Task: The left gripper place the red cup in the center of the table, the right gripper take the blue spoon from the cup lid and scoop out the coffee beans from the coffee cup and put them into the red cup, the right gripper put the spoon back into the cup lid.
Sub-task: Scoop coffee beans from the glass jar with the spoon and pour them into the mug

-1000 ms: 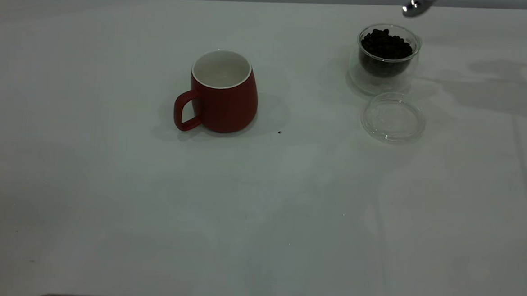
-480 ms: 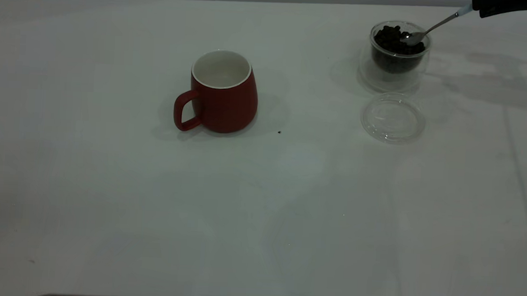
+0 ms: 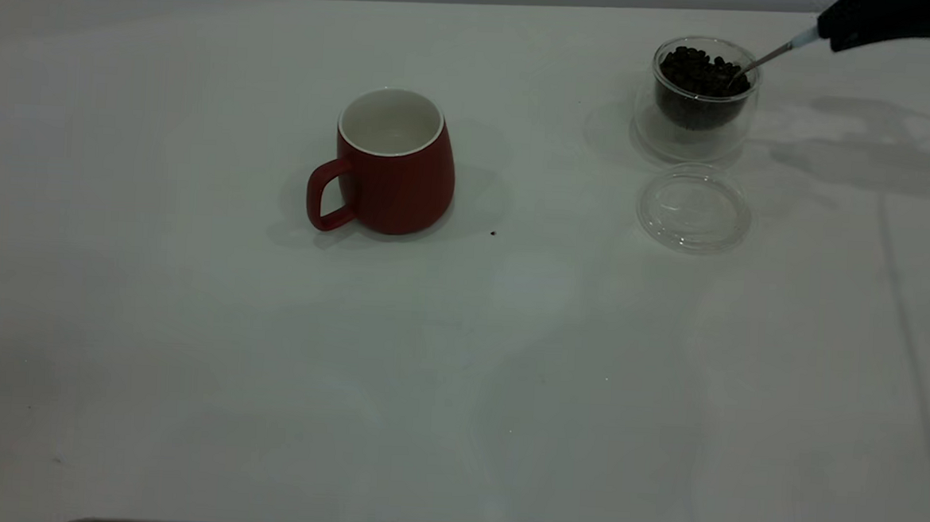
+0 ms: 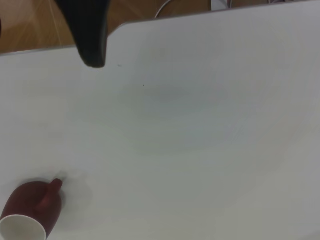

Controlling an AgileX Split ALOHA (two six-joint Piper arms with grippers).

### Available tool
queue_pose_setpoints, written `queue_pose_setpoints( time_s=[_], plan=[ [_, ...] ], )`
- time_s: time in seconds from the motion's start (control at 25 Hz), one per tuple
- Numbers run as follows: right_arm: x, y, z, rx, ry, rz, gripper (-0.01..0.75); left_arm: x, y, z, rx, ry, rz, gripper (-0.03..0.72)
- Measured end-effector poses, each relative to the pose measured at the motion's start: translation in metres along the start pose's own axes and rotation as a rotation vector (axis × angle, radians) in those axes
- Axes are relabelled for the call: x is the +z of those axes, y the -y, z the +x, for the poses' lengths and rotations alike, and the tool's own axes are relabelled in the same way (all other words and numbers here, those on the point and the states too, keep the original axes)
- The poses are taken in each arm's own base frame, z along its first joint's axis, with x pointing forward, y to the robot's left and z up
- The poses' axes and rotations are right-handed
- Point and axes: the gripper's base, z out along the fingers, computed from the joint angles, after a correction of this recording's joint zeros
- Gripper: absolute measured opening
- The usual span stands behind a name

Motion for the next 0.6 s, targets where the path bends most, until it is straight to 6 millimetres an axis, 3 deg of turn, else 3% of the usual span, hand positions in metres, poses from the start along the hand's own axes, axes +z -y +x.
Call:
queue_pose_setpoints(
  time_s=[0.6],
  plan=[
    [-0.007,0.011,0.004,0.032,-0.021,-0.091,0.113,0.000,0.000,0.000,-0.001,0.000,0.000,0.472]
  ],
)
